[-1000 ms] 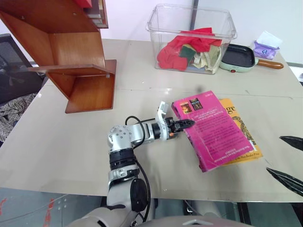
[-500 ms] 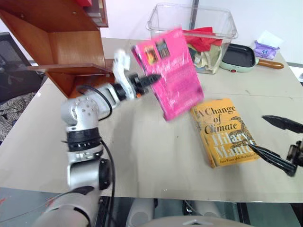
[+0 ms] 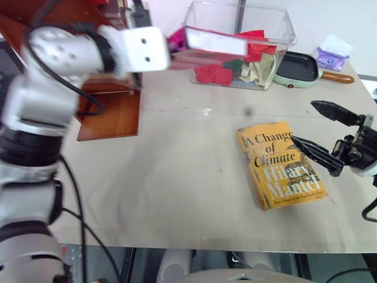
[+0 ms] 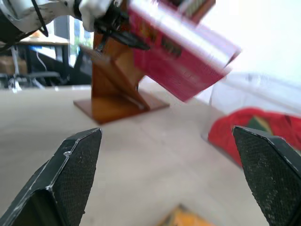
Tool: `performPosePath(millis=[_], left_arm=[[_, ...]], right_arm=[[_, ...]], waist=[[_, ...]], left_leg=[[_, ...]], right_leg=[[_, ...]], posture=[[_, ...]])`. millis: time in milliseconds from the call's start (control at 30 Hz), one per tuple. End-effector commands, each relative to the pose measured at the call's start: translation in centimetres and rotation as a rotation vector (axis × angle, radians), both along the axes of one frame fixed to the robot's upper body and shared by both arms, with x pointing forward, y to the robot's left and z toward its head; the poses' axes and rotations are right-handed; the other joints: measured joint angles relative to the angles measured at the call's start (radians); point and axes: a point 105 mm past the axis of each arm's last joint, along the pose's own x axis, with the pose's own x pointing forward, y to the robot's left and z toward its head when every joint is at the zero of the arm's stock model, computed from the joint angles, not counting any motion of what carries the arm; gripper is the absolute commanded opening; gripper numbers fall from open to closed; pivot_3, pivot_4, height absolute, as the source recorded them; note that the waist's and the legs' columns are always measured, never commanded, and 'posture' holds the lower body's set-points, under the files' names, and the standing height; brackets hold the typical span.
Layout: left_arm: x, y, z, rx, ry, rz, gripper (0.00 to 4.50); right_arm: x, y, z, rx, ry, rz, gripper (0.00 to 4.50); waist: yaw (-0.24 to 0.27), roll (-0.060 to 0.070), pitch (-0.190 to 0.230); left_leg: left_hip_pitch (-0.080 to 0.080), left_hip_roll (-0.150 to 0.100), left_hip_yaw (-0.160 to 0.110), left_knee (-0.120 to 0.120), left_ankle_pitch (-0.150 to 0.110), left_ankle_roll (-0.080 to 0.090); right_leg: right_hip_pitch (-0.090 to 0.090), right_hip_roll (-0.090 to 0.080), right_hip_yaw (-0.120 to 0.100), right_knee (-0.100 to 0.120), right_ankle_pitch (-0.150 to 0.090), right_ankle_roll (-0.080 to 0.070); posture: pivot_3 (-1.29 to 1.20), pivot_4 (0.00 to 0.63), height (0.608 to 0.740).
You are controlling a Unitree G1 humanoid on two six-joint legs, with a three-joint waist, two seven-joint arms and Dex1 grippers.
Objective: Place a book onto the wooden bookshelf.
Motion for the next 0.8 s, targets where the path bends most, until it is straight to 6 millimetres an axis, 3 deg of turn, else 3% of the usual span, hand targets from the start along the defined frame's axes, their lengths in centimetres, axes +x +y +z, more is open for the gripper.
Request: performPosePath(millis=[33,133,433,500,567,667,733,800], left_arm=[[-0.9,1.5,2.3,0.032,-0.037,0.051,0.38],[-1.2,1.7,2.6,0.045,-0.028,0.067,0.38],[-2.4,7.7,3.6,0.142,0.032,0.344,0.38],[-2.6,7.5,4.8,0.14,-0.017,0.33,0.38],[-3.0,5.5,6.6,0.091,-0.072,0.23,0.38],[-3.7,4.2,8.3,0.014,-0.089,0.174,0.38],[-4.0,4.3,8.9,-0.003,-0.091,0.186,0.38],[-4.4,6.1,8.1,0.073,-0.058,0.267,0.38]], right_arm=[[0.2,0.5,0.9,0.01,-0.043,0.031,4.5],[0.9,0.4,0.6,0.011,-0.042,0.042,4.5],[1.6,0.3,1.1,0.015,-0.075,0.088,4.5],[1.8,0.3,1.1,0.017,-0.082,0.086,4.5],[2.0,0.3,0.9,0.017,-0.086,0.086,4.5],[2.3,0.4,0.9,0.018,-0.092,0.094,4.5],[2.4,0.6,0.9,0.021,-0.095,0.102,4.5],[2.5,0.9,0.9,0.022,-0.095,0.117,4.5]], waist=[[0.0,0.0,0.0],[0.016,0.0,0.001],[-0.024,-0.001,0.001],[-0.034,-0.001,0.001],[-0.038,-0.001,0.001],[-0.031,-0.001,0.001],[-0.027,0.0,0.001],[-0.024,0.0,0.002]], left_leg=[[0.0,0.0,0.0,0.0,0.0,0.0],[-0.004,0.0,-0.002,0.002,0.0,0.0],[-0.004,0.001,-0.001,0.002,0.0,0.0],[-0.004,0.002,-0.001,0.002,0.0,0.0],[-0.004,0.002,-0.001,0.002,0.0,0.0],[-0.006,0.002,-0.001,0.003,0.0,0.0],[-0.006,0.001,0.0,0.003,0.0,0.0],[-0.007,0.001,0.0,0.003,0.0,0.0]], right_leg=[[0.0,0.0,-0.001,0.0,0.0,0.0],[-0.001,-0.001,-0.003,0.0,0.0,0.0],[-0.004,0.001,-0.001,0.003,0.0,0.0],[-0.005,0.002,0.0,0.005,0.0,0.0],[-0.006,0.002,0.0,0.005,0.0,0.0],[-0.007,0.002,0.0,0.005,0.0,0.0],[-0.007,0.0,0.0,0.005,0.0,0.0],[-0.007,0.0,0.0,0.004,0.0,0.0]], posture=[[0.0,0.15,0.714],[0.0,0.15,0.714],[0.0,0.15,0.714],[0.0,0.15,0.714],[0.0,0.15,0.714],[0.0,0.15,0.714],[0.0,0.15,0.714],[0.0,0.15,0.714]])
